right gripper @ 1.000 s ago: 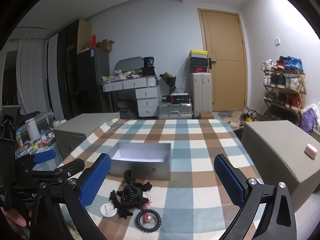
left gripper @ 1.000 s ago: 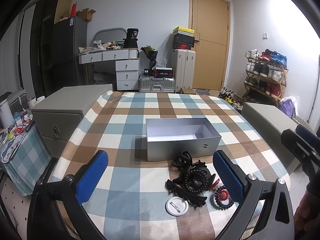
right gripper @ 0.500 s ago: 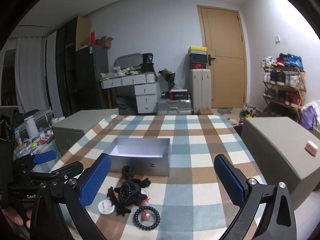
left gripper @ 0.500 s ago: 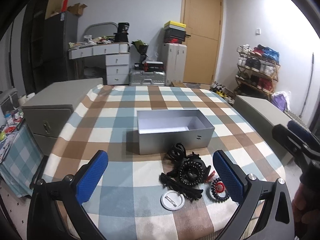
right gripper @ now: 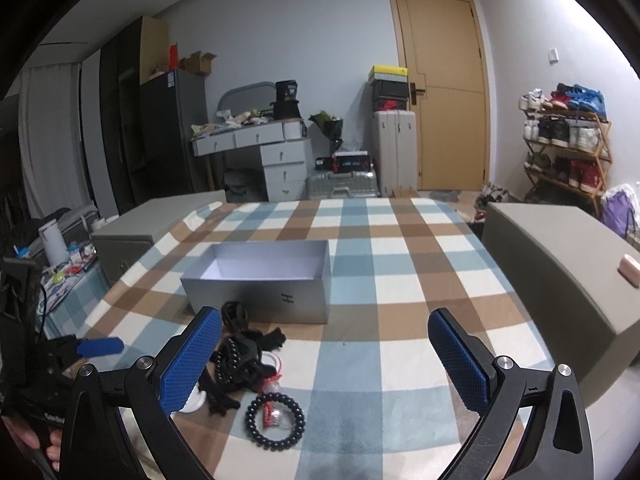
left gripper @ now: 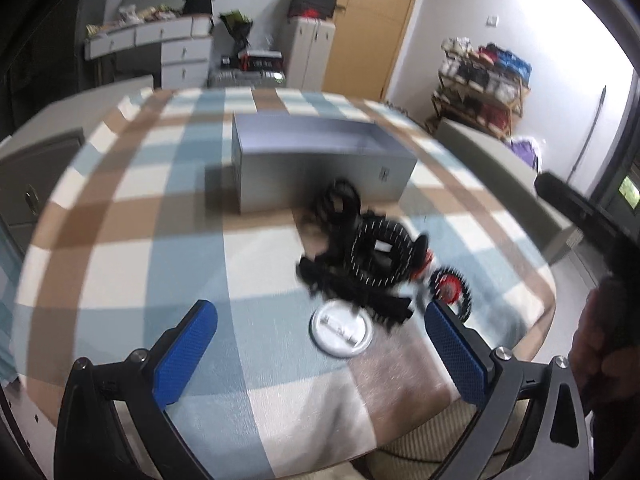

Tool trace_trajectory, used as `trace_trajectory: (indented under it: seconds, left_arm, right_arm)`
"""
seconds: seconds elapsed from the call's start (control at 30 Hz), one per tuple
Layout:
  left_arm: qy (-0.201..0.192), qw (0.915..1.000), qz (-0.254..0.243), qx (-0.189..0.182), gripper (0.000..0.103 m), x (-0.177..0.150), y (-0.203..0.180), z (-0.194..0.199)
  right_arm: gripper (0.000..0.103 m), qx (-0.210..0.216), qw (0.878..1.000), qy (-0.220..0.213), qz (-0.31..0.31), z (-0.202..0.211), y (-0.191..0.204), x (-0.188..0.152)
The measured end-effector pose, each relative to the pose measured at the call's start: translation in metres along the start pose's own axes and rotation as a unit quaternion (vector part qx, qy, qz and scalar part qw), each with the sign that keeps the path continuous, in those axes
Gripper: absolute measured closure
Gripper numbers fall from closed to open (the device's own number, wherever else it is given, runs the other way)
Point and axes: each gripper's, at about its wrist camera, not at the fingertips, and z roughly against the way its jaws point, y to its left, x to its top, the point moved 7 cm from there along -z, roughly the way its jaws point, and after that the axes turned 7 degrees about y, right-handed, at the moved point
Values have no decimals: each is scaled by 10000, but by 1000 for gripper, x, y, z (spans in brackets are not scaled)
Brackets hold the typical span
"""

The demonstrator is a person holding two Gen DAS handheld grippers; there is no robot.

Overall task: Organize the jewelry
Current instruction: 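Lower the left tool onto the white round badge and close on it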

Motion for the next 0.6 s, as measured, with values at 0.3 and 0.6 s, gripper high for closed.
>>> trace_trajectory:
  seconds: [0.3,0.6]
  left_arm:
    - [476,9978,-456,-109,24,-9,-11,-15]
    - [634,9918,-1068,285,61,-13,-19,-20]
  right_arm:
    - [0,15,9997,230,23,-19,-2,-9]
    - [0,-35,9996,281,-18,-21,-10,-11]
